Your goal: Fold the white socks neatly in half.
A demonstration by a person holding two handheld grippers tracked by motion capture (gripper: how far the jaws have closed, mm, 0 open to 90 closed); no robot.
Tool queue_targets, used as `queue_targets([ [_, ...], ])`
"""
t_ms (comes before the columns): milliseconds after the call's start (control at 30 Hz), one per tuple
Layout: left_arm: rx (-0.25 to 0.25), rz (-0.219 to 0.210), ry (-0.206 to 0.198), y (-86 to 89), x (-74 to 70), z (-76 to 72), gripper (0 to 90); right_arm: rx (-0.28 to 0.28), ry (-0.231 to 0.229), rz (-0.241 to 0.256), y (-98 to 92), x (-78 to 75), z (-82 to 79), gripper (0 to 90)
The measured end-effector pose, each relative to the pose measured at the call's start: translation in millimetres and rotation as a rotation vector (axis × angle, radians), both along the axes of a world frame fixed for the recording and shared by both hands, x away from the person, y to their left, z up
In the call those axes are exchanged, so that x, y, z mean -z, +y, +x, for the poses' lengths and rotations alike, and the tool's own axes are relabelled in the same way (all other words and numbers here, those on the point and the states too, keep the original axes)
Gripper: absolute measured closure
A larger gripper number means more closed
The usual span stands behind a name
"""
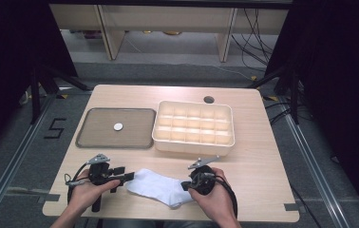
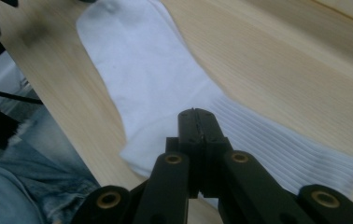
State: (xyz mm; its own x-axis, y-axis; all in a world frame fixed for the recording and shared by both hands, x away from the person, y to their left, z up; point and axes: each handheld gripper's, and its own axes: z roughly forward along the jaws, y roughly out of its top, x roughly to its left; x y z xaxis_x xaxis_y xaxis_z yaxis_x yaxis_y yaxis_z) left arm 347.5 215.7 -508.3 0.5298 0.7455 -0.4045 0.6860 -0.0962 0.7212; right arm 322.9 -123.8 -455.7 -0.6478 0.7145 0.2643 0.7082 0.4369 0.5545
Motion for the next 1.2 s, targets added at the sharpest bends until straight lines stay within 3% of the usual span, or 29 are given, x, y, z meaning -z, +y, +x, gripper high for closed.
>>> queue_targets([
  [33, 0.005, 0.000, 0.002, -0.8, 0.4, 0.1, 42.0, -0.003, 0.007, 0.003, 3.2, -0.3, 2.3, 90.0],
  [100, 0.008, 0.008, -0.003, -0.8, 0.7, -0.3, 41.9, 0.015, 0.084, 0.009, 13.2, -4.4, 4.1, 90.0],
  [300, 0.024, 0.030, 0.003, -0.1, 2.7, -3.2, 42.6, 0.001, 0.133, -0.005, 23.4, -1.2, 4.6, 90.0],
  [467, 0.054, 0.039, 0.015, -7.4, 5.7, -1.0, 43.6, -0.009, 0.180, -0.044, 32.3, 13.4, 4.1, 90.0],
  [667, 0.085, 0.078, 0.025, -19.4, 9.7, 3.7, 48.4, 0.000, 0.188, -0.066, 34.1, 20.3, 7.4, 90.0],
  [733, 0.091, 0.094, 0.007, -22.9, 9.9, 3.4, 52.2, -0.004, 0.195, -0.075, 34.0, 23.0, 8.0, 90.0],
  [900, 0.127, 0.197, -0.037, -27.6, 7.8, 3.7, 65.5, 0.006, 0.187, -0.102, 32.2, 28.9, 9.0, 90.0],
  [1067, 0.126, 0.183, -0.033, -29.2, 9.1, 4.2, 73.8, 0.006, 0.159, -0.051, 35.4, 20.8, 8.0, 90.0],
  [1133, 0.109, 0.181, -0.037, -31.3, 8.9, 2.8, 77.5, 0.006, 0.179, -0.063, 38.8, 24.1, 10.0, 90.0],
  [1200, 0.129, 0.199, -0.037, -29.9, 8.7, 2.9, 80.1, 0.003, 0.187, -0.076, 41.2, 27.8, 11.1, 90.0],
])
